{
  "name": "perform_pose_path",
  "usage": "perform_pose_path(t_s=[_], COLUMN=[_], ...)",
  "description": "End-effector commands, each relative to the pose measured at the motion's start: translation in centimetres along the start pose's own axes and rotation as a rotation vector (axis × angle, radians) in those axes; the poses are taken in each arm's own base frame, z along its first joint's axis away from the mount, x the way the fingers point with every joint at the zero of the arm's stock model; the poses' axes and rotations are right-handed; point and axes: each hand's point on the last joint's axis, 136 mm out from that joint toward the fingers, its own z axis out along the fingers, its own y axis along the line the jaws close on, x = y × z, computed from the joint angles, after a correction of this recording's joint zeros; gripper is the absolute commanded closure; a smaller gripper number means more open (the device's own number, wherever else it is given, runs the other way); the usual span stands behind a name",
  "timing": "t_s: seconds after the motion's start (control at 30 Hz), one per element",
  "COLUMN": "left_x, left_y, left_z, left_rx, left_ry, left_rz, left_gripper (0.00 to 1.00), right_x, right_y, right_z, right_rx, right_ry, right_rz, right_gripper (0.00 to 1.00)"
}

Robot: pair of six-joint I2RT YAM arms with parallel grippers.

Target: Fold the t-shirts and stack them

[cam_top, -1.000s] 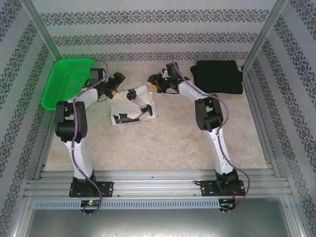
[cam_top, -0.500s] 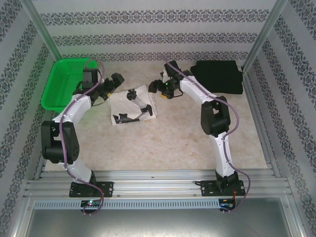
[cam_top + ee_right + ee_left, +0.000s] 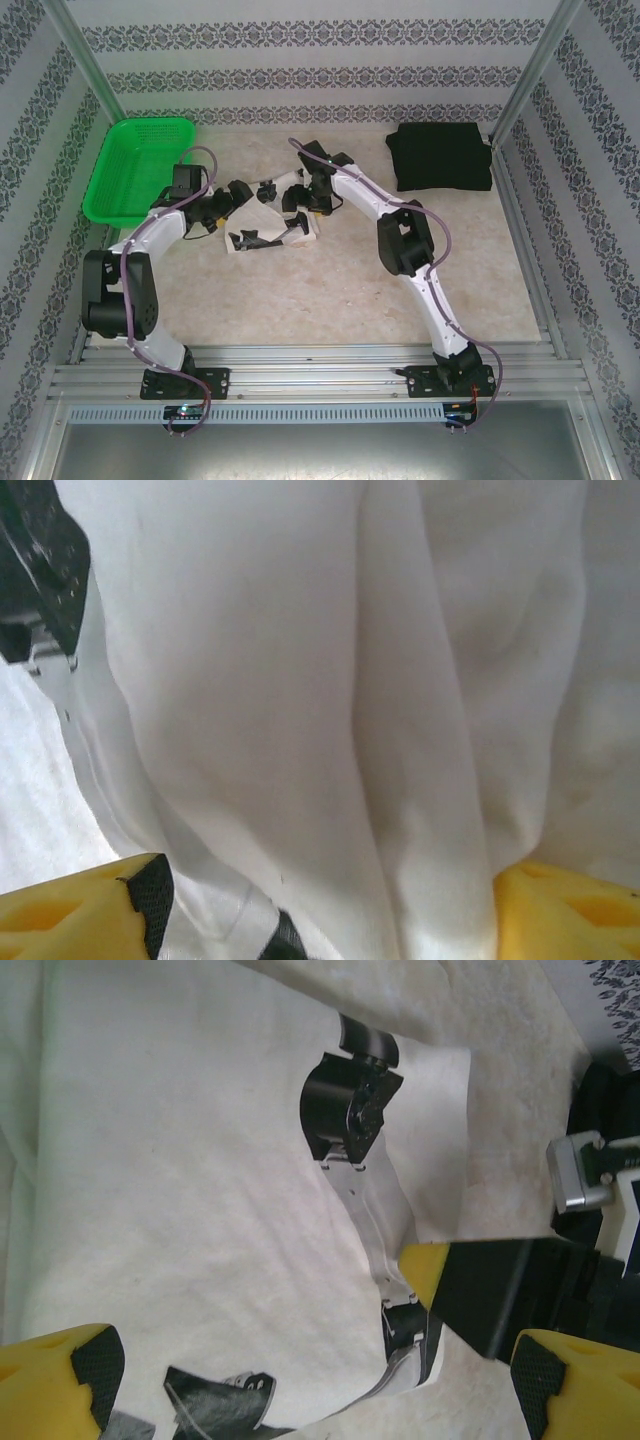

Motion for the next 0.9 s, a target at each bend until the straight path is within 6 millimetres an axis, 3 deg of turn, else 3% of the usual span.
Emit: perform_pose_path(t_s=[0.0, 0.17, 0.37, 0.5, 0.63, 0.7, 0.8, 0.87], left_x=[1.1, 1.8, 1.8, 1.8, 2.0, 2.0, 2.1, 2.1], left_y=[1.0, 1.6, 2.0, 1.9, 1.7, 1.5, 1.2, 1.4], left_z=[-0.6, -1.0, -1.7, -2.4, -3.5, -4.2, -5.4, -6.1], left_rx=[-0.033, -0.031, -0.024, -0.013, 0.004, 0.01, 0.026, 0.032], left_ry=[0.018, 0.02, 0.02, 0.012, 0.004, -0.001, -0.011, -0.02], left_rz=[0.023, 0.015, 0.003, -0.005, -0.014, -0.017, -0.02, -0.03], left_gripper=[0.0, 0.0, 0.0, 0.0, 0.0, 0.0, 0.0, 0.0], right_x=[1.5, 2.2, 3.0, 3.7, 3.3, 3.0, 2.1, 1.0], right_y=[-3.1, -3.7, -3.0, -2.7, -2.9, -2.9, -2.6, -2.8], right_z=[0.5, 0.9, 2.8, 3.9, 3.7, 3.4, 2.4, 1.0], right_rx=[0.223, 0.305, 0.292, 0.28, 0.269, 0.267, 0.262, 0.28], right_ry=[0.059, 0.07, 0.094, 0.116, 0.112, 0.105, 0.071, 0.031], right_rz=[-0.045, -0.07, -0.079, -0.073, -0.045, -0.044, -0.057, -0.071], right_gripper=[0.22, 0.23, 0.26, 0.47, 0.78, 0.88, 1.0, 1.0])
